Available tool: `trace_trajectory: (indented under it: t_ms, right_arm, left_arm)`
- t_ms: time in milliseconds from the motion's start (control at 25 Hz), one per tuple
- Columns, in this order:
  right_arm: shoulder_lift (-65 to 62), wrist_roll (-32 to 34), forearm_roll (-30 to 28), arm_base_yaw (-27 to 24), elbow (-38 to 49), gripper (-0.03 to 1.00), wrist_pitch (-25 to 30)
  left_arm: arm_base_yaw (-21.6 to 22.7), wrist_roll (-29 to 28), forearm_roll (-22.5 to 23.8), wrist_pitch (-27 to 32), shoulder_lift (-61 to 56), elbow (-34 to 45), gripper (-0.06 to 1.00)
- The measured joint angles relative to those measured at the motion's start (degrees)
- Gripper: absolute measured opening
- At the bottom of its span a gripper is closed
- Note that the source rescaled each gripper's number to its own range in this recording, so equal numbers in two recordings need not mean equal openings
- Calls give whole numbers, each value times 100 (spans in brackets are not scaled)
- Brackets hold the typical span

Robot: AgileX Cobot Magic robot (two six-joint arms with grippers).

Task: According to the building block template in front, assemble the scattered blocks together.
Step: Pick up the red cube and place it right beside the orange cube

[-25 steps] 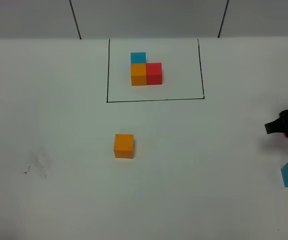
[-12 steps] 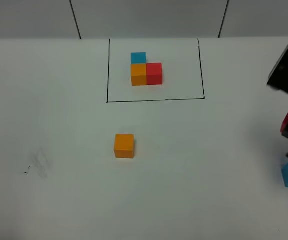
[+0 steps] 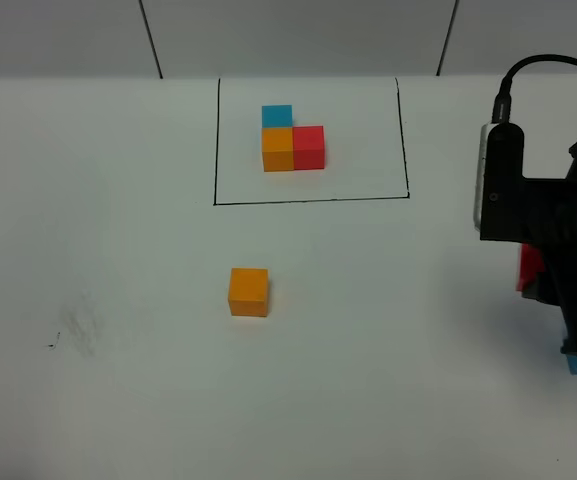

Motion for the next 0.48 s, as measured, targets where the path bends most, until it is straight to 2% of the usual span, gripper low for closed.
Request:
trace_trajectory:
  t_ms: [200, 480]
  right_arm:
    - [140, -74, 249, 289, -486, 43, -55]
    - [950, -146, 295, 819, -1547, 43, 277]
  left_arm:
    - [0, 0, 0, 0, 0, 0, 0]
    - [0, 0, 0, 0, 0, 0, 0]
